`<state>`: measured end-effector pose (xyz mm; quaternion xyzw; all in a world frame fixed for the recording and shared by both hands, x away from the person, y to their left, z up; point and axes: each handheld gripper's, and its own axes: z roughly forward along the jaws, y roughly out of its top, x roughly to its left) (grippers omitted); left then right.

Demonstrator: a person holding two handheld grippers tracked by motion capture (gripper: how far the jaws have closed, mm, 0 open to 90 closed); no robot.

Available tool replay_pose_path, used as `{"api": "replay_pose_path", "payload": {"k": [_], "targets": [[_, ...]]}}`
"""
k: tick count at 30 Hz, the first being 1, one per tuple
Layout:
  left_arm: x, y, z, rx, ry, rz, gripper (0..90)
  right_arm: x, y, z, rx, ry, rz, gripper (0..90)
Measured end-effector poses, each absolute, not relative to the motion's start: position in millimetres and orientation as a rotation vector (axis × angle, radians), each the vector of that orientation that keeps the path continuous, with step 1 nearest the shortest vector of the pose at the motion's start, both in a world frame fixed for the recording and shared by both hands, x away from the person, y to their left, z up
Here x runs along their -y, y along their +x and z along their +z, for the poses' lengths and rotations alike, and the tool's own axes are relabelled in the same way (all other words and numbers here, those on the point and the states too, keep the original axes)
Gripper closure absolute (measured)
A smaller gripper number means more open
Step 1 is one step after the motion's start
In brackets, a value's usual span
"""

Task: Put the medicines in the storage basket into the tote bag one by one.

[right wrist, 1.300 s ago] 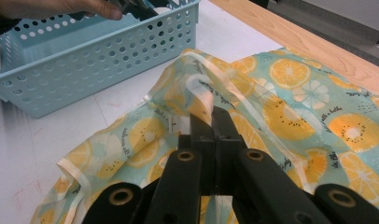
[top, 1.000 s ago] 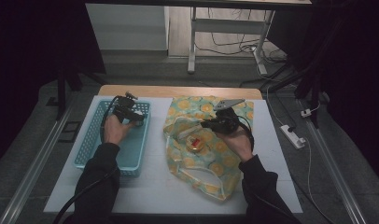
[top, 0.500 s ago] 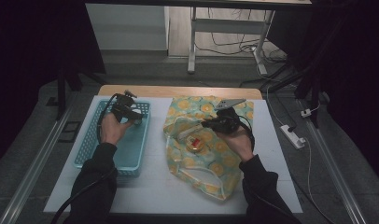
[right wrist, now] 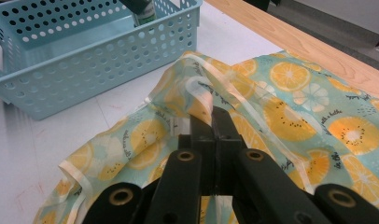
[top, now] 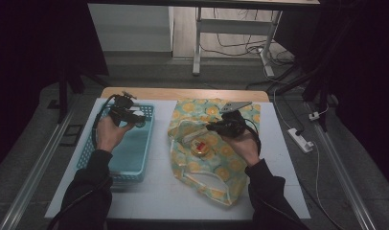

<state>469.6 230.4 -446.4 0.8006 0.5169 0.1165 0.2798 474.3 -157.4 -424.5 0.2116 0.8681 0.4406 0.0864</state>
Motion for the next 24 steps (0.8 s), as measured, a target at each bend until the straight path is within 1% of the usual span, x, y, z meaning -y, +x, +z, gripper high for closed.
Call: {"api": "replay_pose_path", "payload": {"k": [9, 24], "targets": [[-229, 454, -433, -1.333, 2.138, 0.298, 50.3, 158, 474, -424, -2.587, 0.632, 1.317, 90.0], [-212, 432, -418, -1.225, 2.152, 0.289, 50.3, 157, 475, -425, -2.595, 0.638, 1.315, 90.0]]}}
